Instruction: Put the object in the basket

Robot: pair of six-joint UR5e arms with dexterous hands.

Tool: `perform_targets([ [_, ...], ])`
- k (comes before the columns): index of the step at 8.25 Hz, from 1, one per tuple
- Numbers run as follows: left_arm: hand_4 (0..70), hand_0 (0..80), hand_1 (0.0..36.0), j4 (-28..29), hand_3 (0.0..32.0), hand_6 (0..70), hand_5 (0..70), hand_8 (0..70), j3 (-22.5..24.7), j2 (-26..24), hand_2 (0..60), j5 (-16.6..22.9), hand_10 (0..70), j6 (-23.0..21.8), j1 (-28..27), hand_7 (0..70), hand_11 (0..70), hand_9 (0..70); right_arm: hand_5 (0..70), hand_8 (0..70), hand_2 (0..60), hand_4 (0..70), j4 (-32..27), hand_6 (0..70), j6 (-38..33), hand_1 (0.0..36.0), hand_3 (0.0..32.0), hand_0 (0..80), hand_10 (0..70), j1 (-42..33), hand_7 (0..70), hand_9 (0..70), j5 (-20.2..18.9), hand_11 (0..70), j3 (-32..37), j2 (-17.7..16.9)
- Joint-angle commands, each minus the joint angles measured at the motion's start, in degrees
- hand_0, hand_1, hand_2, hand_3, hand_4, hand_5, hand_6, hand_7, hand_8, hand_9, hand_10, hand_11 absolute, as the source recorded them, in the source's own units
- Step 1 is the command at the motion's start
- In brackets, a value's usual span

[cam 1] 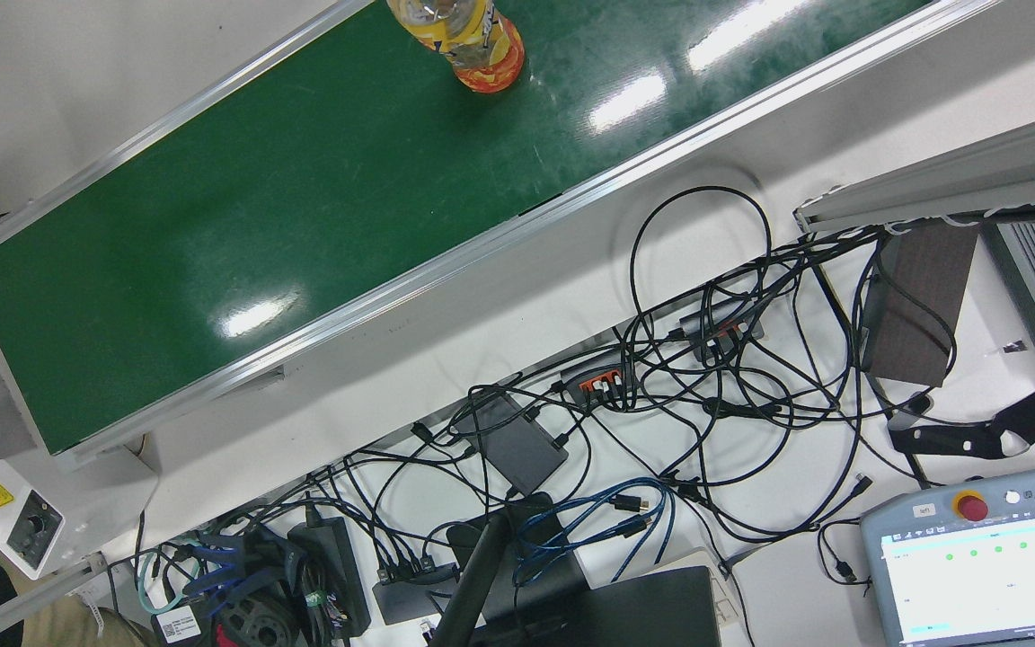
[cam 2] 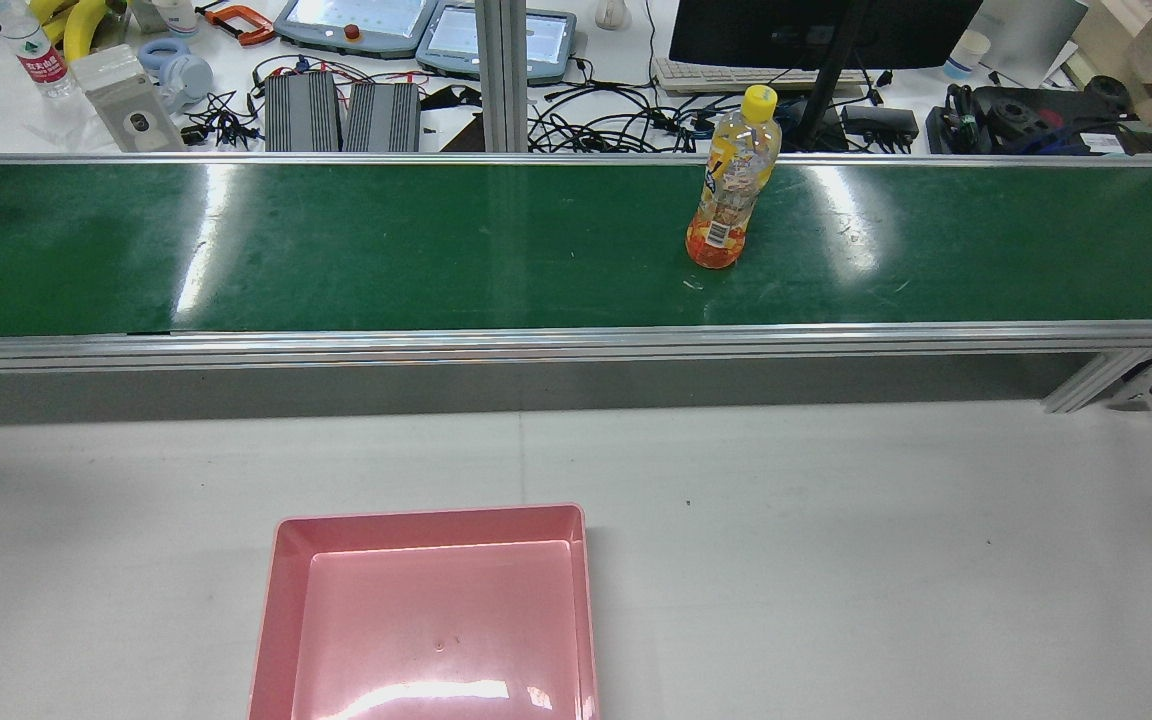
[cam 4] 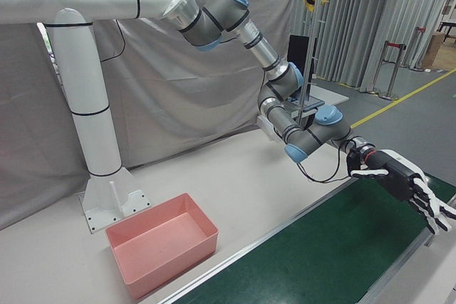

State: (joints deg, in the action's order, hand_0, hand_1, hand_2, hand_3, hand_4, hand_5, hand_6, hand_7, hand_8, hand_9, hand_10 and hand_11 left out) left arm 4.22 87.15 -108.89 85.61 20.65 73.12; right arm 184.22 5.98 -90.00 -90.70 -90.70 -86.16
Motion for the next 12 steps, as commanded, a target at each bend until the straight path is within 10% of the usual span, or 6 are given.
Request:
perform_targets([
  [1, 16.3, 46.8, 6.3, 0.0, 0.0, 0.0, 17.2, 7.0, 0.13, 0.0, 0.0, 0.0, 9.2, 0.0, 0.0, 0.0, 14.1, 11.4, 0.0, 0.0, 0.0, 0.0, 0.0, 0.0, 0.0, 0.0, 0.0, 0.0, 0.0, 0.0, 0.0, 0.0, 0.0, 0.0, 0.0, 0.02],
  [12, 15.8, 46.5, 6.2, 0.0, 0.0, 0.0, 19.2, 6.8, -0.31, -0.09, 0.0, 0.0, 10.1, 0.0, -0.79, 0.0, 15.4, 11.6, 0.0, 0.0, 0.0, 0.0, 0.0, 0.0, 0.0, 0.0, 0.0, 0.0, 0.0, 0.0, 0.0, 0.0, 0.0, 0.0, -0.09, -0.06],
])
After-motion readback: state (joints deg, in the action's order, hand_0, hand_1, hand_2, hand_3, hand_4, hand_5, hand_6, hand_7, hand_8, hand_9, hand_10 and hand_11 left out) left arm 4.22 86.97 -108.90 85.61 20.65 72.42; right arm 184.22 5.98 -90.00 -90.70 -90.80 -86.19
